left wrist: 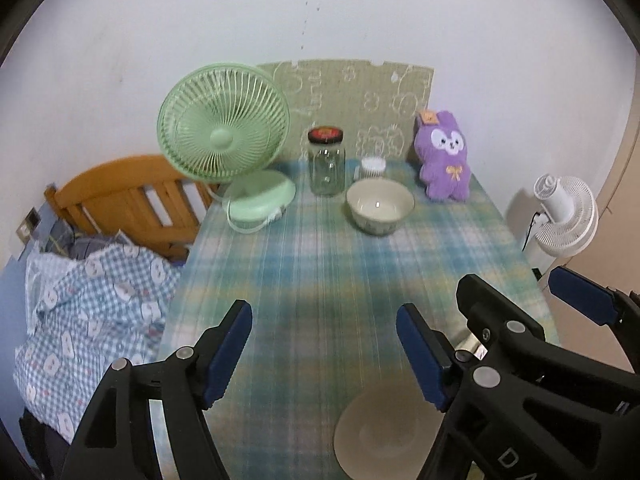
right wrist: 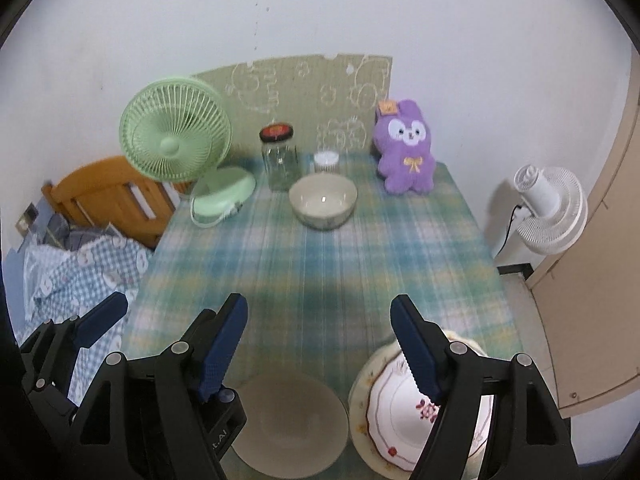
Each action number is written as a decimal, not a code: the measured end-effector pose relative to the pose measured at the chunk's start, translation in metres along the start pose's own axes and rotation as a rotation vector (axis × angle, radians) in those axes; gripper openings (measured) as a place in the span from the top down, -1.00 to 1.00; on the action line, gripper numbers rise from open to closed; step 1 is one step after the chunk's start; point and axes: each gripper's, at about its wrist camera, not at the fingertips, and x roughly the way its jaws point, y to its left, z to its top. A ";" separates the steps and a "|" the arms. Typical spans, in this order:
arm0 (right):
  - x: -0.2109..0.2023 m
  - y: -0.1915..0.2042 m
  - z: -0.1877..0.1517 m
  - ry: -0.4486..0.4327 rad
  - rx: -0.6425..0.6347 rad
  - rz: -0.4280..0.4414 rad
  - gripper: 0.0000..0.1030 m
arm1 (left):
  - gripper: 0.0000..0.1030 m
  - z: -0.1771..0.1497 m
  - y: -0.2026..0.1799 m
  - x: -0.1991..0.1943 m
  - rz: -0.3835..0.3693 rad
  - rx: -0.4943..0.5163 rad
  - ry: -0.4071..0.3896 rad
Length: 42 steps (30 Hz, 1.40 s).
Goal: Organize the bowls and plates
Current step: 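Move both grippers to the white bowl by the glass jar and grip its rim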
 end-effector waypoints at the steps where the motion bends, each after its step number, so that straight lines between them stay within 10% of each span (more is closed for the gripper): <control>1: -0.001 0.001 0.005 -0.008 0.001 -0.007 -0.50 | -0.50 0.005 0.001 0.000 -0.006 0.005 -0.008; 18: 0.052 -0.014 0.080 -0.044 -0.029 -0.014 -0.50 | -0.50 0.071 -0.012 0.049 -0.041 -0.014 -0.033; 42: 0.253 -0.081 0.141 0.044 -0.055 0.047 -0.34 | -0.41 0.129 -0.075 0.227 0.067 -0.073 0.070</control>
